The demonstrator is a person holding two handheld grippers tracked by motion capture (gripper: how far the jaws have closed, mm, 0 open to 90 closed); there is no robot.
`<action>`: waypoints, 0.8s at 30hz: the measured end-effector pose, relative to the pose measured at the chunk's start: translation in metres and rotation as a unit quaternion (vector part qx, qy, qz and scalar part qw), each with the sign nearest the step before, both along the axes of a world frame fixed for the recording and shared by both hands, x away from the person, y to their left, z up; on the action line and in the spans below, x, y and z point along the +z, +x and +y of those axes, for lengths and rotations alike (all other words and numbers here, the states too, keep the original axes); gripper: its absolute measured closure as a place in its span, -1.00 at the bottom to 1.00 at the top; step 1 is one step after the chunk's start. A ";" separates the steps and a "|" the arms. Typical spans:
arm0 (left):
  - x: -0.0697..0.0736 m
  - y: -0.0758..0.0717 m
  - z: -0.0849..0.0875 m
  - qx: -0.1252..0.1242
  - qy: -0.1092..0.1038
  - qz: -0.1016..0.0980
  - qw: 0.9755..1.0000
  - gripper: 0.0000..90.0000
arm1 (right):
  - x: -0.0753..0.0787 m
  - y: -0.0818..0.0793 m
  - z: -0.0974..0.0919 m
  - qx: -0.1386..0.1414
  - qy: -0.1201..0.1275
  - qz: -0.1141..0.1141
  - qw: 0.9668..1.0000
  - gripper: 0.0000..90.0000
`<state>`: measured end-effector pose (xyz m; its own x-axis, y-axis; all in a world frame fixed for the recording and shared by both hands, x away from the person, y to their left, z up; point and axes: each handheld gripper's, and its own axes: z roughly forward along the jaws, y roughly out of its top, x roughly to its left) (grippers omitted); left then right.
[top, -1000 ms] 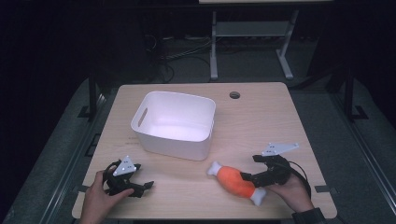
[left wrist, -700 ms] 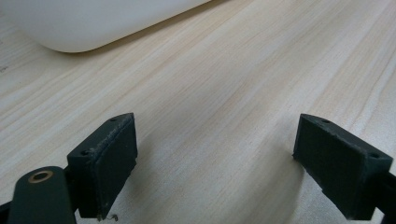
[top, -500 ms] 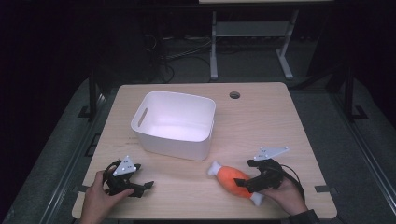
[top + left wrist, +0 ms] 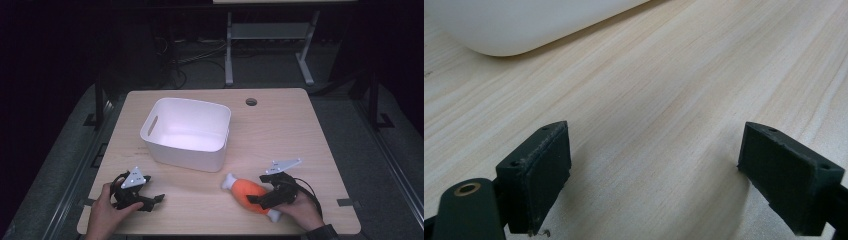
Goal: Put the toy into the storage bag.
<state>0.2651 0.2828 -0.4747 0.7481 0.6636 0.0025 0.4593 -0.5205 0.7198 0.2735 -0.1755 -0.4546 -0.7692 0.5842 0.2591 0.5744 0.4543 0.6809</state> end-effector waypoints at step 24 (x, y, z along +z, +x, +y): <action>0.000 0.000 0.000 0.000 0.000 0.000 1.000 -0.72 | -0.010 -0.005 0.006 0.060 0.020 0.038 0.997 -0.27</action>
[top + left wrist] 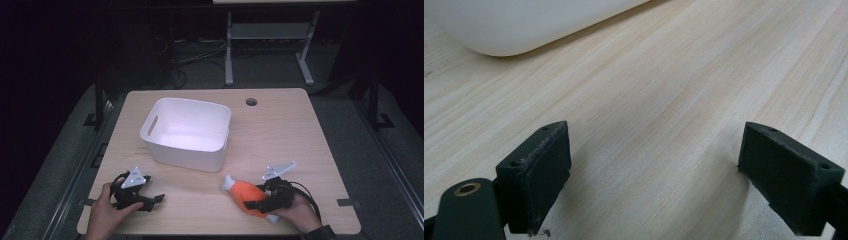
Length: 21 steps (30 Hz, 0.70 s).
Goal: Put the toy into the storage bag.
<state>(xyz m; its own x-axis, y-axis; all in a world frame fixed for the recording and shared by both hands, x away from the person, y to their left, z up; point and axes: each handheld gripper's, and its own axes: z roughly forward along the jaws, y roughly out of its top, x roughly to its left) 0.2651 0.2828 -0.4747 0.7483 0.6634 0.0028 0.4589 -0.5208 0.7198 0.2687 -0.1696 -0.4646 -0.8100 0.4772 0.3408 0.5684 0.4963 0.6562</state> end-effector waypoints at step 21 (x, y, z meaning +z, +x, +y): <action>0.000 0.000 0.000 0.000 0.000 0.000 1.000 -0.72 | 0.014 -0.001 -0.011 0.006 0.006 -0.032 0.999 -0.15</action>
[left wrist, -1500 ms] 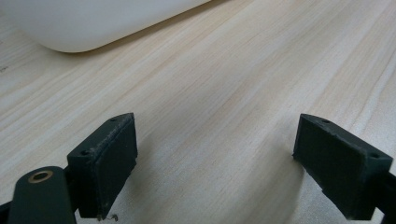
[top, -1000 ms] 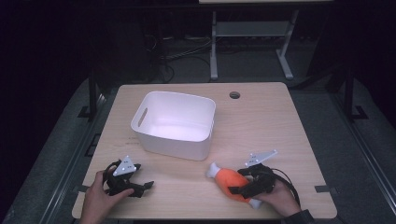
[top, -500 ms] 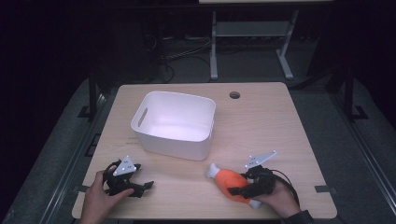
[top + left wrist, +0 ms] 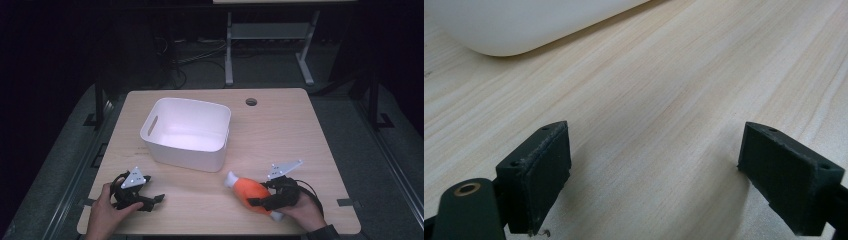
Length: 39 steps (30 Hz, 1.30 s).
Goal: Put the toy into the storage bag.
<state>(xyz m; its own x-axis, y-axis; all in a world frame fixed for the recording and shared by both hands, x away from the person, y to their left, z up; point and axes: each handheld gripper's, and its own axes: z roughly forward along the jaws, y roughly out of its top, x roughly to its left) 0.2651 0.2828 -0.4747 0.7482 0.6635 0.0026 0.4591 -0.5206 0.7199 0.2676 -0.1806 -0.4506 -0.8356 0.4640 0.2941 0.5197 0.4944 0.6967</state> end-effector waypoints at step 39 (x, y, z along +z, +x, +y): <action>0.000 0.000 0.000 0.000 0.000 0.000 1.000 -0.72 | 0.041 0.018 -0.030 -0.012 0.023 -0.057 0.998 -0.15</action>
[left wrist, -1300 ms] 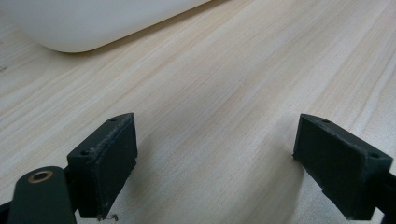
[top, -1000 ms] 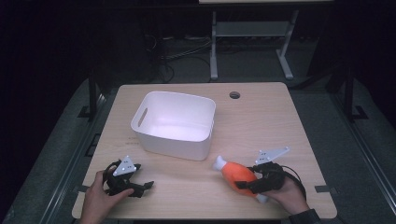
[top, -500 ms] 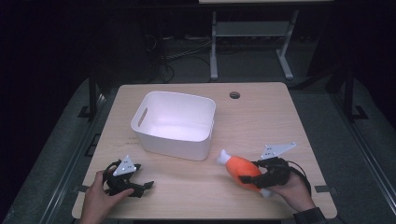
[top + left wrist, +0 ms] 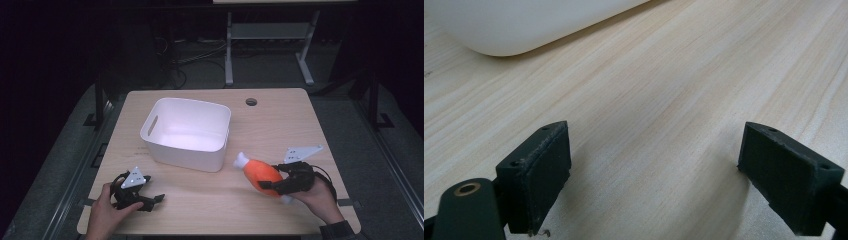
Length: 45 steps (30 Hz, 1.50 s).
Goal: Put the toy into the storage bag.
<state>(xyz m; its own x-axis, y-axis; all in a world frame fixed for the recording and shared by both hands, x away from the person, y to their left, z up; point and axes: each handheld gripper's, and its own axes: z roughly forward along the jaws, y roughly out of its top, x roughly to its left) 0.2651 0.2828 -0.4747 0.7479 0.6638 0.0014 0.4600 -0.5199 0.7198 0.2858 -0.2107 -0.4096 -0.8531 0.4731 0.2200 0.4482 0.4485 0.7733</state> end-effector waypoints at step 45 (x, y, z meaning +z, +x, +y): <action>0.000 0.000 0.000 0.001 -0.002 -0.001 1.000 -0.72 | 0.064 0.033 0.005 0.020 0.068 -0.066 0.995 -0.17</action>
<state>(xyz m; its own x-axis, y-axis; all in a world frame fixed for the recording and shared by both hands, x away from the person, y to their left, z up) 0.2653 0.2826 -0.4747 0.7462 0.6658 0.0001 0.4602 -0.5159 0.7225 0.3189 -0.2055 -0.3458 -0.8966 0.4110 0.1650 0.3226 0.3509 0.8791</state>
